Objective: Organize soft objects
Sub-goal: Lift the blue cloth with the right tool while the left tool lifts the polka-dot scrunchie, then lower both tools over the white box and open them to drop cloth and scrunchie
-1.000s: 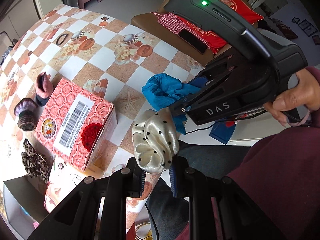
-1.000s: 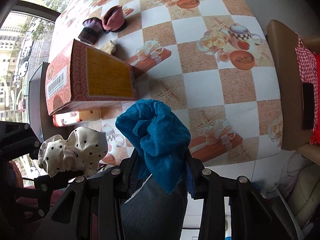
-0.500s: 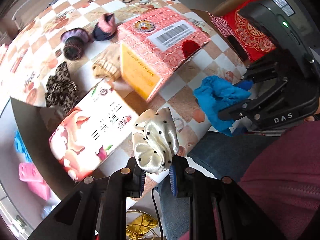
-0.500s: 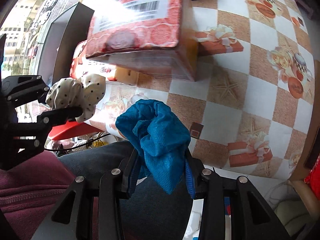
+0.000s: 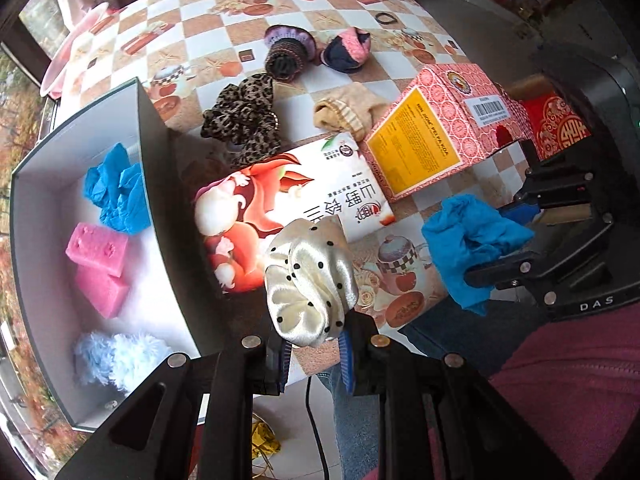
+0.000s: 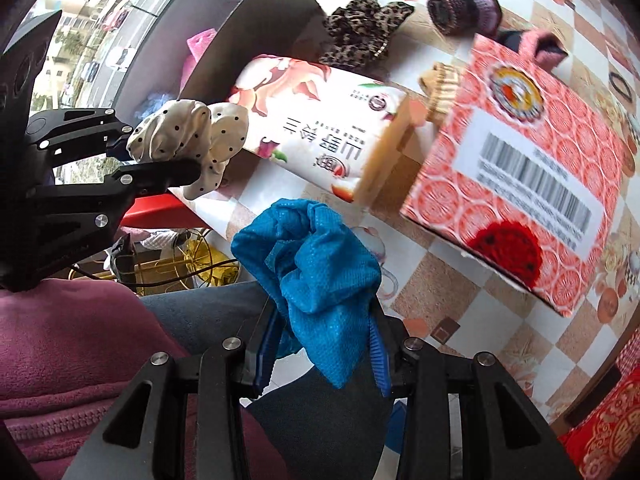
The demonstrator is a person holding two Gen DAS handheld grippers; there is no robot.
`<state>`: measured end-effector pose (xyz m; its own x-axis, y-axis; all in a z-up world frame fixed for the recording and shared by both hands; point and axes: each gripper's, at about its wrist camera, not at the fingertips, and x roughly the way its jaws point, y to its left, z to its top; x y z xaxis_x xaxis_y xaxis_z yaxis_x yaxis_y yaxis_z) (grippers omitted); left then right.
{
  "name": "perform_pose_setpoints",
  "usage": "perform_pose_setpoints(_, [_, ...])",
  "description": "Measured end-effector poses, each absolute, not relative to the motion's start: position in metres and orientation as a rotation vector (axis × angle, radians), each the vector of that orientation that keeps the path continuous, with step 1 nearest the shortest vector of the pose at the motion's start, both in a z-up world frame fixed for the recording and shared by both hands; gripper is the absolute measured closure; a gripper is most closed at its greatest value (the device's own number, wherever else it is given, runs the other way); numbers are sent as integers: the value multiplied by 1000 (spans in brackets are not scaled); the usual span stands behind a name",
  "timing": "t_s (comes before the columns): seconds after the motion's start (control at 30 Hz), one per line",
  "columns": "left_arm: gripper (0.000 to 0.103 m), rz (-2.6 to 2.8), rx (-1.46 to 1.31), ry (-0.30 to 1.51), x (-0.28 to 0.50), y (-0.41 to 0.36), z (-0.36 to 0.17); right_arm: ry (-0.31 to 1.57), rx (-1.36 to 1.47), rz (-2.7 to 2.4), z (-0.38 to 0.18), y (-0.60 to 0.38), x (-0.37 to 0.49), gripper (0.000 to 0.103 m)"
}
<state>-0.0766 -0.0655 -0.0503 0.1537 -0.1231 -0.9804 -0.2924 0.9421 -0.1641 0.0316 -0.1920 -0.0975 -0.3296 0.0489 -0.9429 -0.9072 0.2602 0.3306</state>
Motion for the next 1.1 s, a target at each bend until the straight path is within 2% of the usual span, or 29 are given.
perform_pose_setpoints(0.47, [82, 350, -469, 1319, -110, -10, -25, 1489, -934, 1375, -80, -124, 1, 62])
perform_pose_setpoints(1.1, [81, 665, -630, 1300, -153, 58, -45, 1413, -881, 1449, -56, -29, -37, 62])
